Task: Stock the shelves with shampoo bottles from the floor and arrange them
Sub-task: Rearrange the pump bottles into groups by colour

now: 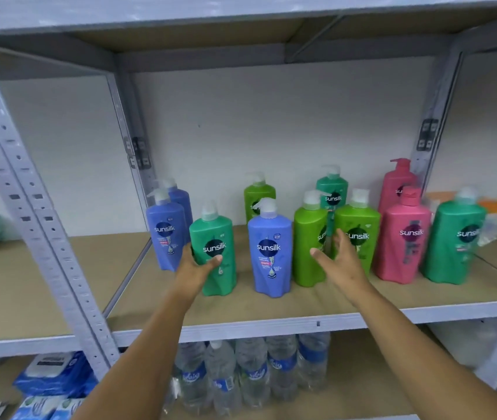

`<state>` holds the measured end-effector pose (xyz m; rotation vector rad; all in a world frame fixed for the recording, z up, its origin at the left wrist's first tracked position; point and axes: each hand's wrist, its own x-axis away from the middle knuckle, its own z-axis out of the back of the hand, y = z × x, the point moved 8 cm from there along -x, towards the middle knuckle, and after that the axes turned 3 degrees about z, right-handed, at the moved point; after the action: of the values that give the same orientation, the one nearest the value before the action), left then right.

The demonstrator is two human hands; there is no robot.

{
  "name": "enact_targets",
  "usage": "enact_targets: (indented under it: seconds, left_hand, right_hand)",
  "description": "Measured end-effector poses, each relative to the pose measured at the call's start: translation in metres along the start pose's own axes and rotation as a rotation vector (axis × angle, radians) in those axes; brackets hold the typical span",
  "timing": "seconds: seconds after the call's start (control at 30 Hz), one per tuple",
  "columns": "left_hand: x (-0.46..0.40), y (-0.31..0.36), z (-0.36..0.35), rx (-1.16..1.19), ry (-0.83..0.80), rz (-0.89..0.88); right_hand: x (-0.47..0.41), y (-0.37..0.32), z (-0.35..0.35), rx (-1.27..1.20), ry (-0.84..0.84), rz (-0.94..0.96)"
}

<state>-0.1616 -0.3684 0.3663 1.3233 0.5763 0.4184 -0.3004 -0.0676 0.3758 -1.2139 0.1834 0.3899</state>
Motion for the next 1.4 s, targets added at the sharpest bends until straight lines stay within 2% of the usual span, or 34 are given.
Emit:
enact_targets:
  seconds: [0.27, 0.5, 0.67, 0.83, 1.1, 1.4]
  left_hand:
    - [-0.003, -0.011, 0.005, -0.032, -0.037, 0.012]
    - [-0.002, -0.012, 0.008, -0.053, -0.062, -0.018]
    - [-0.001, -0.012, 0.009, -0.028, -0.067, -0.02]
    - [-0.001, -0.012, 0.008, -0.009, -0.061, -0.021]
    - [0.003, -0.011, 0.01, 0.005, -0.037, -0.024]
    - [0.007, -0.01, 0.015, -0.008, -0.071, -0.022]
  right_hand:
    - [0.0, -0.01, -0.017, -0.007, 0.052, 0.045]
    - [0.035, -0.03, -0.037, 0.07, 0.146, 0.205]
    - [0.037, -0.037, -0.047, 0.058, 0.212, 0.193]
    - [0.042, -0.028, -0.031, -0.087, 0.315, 0.149]
    - [0.041, -0.037, -0.064, -0.073, 0.092, 0.185]
    - [0.031, -0.046, -0.085, 0.029, 0.11, 0.091]
